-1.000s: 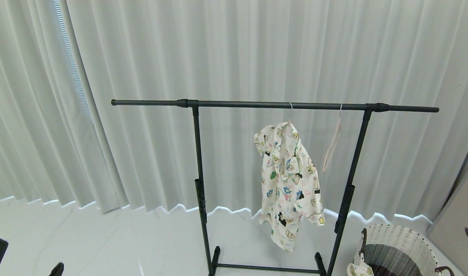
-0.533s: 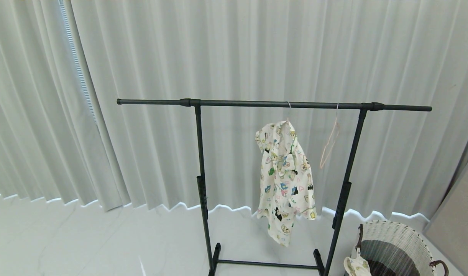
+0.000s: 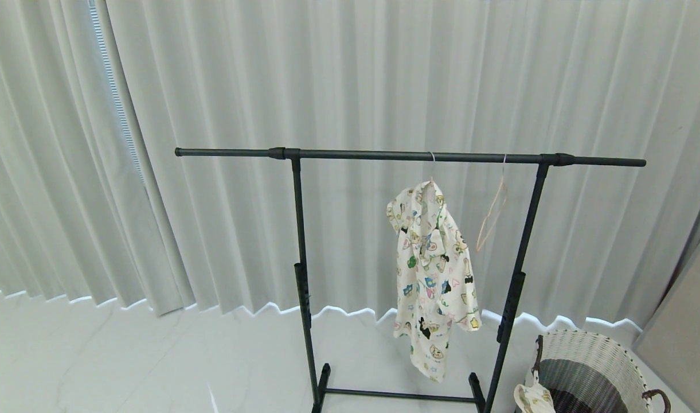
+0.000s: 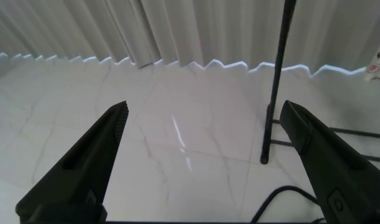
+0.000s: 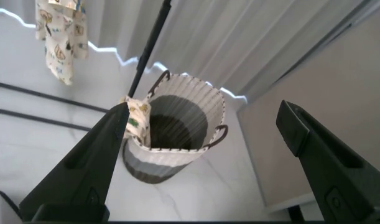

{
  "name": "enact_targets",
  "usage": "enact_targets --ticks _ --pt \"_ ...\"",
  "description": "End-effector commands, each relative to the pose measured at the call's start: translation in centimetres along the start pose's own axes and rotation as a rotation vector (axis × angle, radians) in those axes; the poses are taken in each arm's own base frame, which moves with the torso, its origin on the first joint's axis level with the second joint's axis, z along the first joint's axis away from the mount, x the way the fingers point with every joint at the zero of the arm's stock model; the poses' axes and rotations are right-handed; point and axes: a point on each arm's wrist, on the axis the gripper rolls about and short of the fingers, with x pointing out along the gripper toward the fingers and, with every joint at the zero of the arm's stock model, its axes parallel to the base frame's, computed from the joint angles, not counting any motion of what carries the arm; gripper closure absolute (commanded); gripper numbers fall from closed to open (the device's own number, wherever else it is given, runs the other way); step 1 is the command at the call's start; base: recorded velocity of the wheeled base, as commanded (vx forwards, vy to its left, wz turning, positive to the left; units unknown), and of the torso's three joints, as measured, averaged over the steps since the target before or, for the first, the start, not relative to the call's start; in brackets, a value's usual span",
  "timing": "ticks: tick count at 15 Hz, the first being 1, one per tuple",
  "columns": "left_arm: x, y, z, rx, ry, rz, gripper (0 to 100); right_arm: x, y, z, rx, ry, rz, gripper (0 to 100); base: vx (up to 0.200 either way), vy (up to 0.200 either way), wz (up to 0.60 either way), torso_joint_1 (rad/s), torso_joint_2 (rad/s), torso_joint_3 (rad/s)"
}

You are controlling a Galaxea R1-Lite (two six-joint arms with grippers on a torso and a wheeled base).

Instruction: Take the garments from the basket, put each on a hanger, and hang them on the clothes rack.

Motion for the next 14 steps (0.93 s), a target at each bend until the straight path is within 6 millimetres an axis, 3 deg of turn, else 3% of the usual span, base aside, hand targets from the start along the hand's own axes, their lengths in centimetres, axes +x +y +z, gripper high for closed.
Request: enact_targets --ticks 1,7,14 --pt "0.01 0.02 -0.01 0.002 -0.002 -0.007 0 -0.02 0.03 -0.03 -0.006 -0.011 0.018 0 0.0 0.0 0.0 0.0 0.0 0.0" --pt "0.57 0.11 0.01 -0.087 0.124 0.17 0 0.33 -0.06 -0.01 -0.009 0.033 0.024 0 0.0 0.0 0.0 -0.019 0.05 0.026" --pt "0.16 0.12 -0.11 -0.126 0.075 0.172 0 0.4 -0.08 -0.02 -0.007 0.044 0.021 0 0.0 0.0 0.0 -0.234 0.48 0.247"
